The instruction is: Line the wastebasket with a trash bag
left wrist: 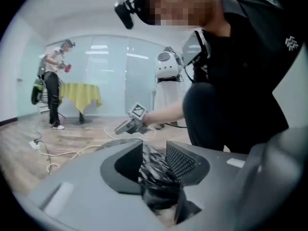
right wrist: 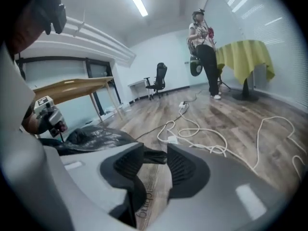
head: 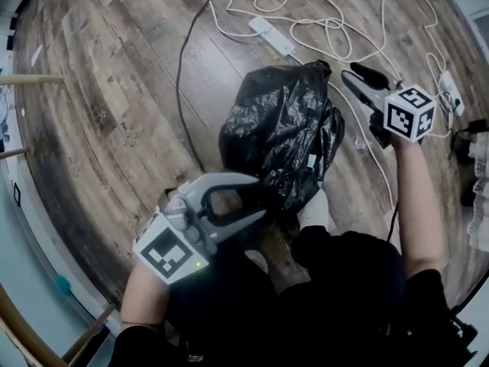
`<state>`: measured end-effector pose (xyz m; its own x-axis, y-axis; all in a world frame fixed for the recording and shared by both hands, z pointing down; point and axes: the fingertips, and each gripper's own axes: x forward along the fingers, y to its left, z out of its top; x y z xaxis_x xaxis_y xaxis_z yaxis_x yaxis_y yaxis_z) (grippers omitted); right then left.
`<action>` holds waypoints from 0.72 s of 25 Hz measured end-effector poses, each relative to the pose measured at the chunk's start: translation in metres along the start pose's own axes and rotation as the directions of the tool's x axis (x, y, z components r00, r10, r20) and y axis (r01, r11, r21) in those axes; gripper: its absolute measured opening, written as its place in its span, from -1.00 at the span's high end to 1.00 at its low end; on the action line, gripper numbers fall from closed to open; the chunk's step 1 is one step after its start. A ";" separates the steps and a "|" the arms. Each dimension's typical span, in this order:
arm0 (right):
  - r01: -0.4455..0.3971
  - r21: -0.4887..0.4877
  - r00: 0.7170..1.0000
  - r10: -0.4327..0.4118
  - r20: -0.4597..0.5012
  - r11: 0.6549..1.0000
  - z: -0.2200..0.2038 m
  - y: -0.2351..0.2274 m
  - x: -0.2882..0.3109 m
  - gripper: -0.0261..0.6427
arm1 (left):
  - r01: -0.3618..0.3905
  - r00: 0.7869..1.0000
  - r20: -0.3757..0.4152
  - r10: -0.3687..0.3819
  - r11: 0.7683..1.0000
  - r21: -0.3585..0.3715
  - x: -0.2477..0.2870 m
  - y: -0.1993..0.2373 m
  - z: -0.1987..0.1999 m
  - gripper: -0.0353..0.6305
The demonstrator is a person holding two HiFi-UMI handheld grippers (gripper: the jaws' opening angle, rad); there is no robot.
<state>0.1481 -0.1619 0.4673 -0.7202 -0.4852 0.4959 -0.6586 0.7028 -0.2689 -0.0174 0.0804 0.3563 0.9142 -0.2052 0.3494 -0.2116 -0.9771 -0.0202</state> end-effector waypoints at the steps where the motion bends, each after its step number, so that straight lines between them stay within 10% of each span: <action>1: -0.013 -0.019 1.000 0.013 0.028 1.000 0.013 0.009 -0.014 0.49 | -0.054 0.998 0.015 0.054 0.999 -0.008 -0.001 0.016 0.006 0.40; 5: -0.162 -0.143 0.986 0.166 0.020 0.976 0.028 0.080 -0.052 0.49 | -0.151 0.986 -0.076 0.149 0.988 -0.020 0.023 0.045 0.001 0.30; 12: -0.230 -0.261 0.973 0.219 -0.072 0.937 -0.001 0.138 -0.062 0.49 | -0.021 0.920 -0.384 0.074 0.990 0.140 0.095 0.028 -0.044 0.20; 15: -0.221 -0.265 0.975 0.211 -0.068 0.939 -0.006 0.138 -0.065 0.49 | -0.053 0.906 -0.411 0.106 0.989 0.139 0.098 0.037 -0.056 0.86; 18: -0.243 -0.312 0.970 0.220 -0.109 0.918 -0.012 0.144 -0.064 0.49 | -0.112 0.928 -0.345 0.137 0.990 0.091 0.086 0.048 -0.043 0.87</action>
<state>0.1021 -0.0232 0.4069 -0.8191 -0.2595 0.5116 -0.3618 0.9258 -0.1096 0.0358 0.0180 0.4257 0.7004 -0.3050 0.6453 -0.2802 -0.9490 -0.1444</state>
